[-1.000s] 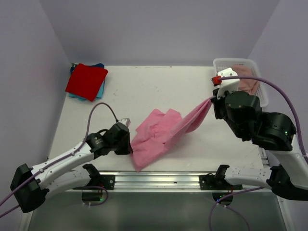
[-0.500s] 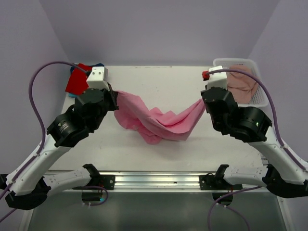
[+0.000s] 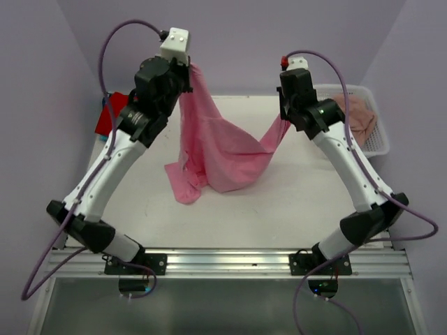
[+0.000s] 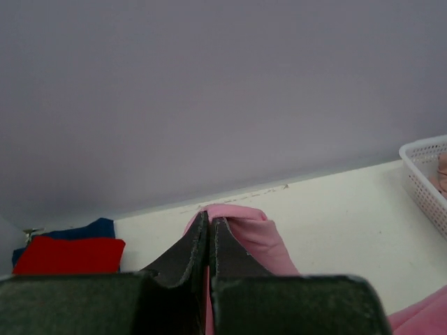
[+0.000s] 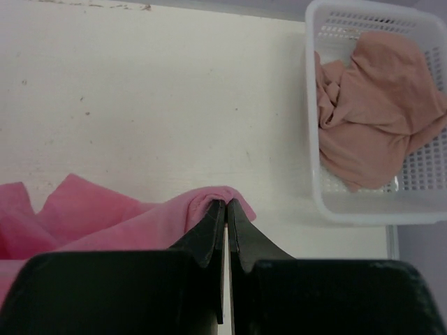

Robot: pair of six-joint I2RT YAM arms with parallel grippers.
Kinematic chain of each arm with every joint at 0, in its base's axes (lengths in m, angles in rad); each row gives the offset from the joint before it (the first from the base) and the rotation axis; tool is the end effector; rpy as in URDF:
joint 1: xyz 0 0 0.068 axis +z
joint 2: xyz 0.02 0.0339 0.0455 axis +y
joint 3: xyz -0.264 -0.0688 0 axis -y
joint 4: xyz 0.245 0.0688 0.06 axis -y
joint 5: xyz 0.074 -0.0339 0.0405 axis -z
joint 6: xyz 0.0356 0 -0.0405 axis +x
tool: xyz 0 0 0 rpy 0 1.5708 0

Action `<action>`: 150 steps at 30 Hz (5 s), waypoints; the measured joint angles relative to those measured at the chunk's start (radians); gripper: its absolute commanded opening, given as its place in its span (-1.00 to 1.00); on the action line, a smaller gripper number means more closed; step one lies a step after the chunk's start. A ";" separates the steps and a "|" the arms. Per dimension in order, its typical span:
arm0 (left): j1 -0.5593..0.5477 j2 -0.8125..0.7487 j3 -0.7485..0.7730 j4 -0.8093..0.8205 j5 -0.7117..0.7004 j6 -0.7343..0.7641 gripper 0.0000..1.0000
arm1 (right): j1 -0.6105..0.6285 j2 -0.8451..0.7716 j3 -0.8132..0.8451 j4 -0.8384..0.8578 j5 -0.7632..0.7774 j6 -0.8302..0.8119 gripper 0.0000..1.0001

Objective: Fold and stack the t-shirts

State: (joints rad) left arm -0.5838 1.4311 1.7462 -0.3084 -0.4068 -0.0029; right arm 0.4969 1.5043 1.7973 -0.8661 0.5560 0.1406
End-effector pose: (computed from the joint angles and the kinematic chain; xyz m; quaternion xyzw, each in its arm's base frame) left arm 0.2616 -0.1560 0.5086 0.0604 0.7023 -0.0646 0.7063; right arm 0.2791 0.1300 0.4486 -0.0204 0.8543 -0.0847 0.5124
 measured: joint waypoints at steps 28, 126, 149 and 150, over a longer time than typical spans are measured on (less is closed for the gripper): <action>0.382 -0.610 -0.293 0.233 0.583 -0.002 -1.00 | -0.028 -0.632 -0.426 0.766 -0.118 -0.378 -1.00; 0.121 -0.546 -0.918 -0.346 0.532 -0.541 1.00 | -0.006 -0.524 -0.734 0.196 -0.046 0.185 0.98; -0.239 -0.619 -1.286 -0.485 0.554 -1.047 1.00 | -0.004 -0.621 -0.747 -0.048 -0.077 0.244 0.97; -0.260 -0.602 -1.286 -0.479 0.547 -1.064 1.00 | -0.004 -0.621 -0.747 -0.047 -0.077 0.244 0.97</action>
State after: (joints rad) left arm -0.8440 0.8291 0.4603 -0.7872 0.1398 -1.0664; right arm 0.4927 0.8833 1.0500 -0.9134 0.4786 0.3843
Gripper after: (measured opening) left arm 0.997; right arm 0.986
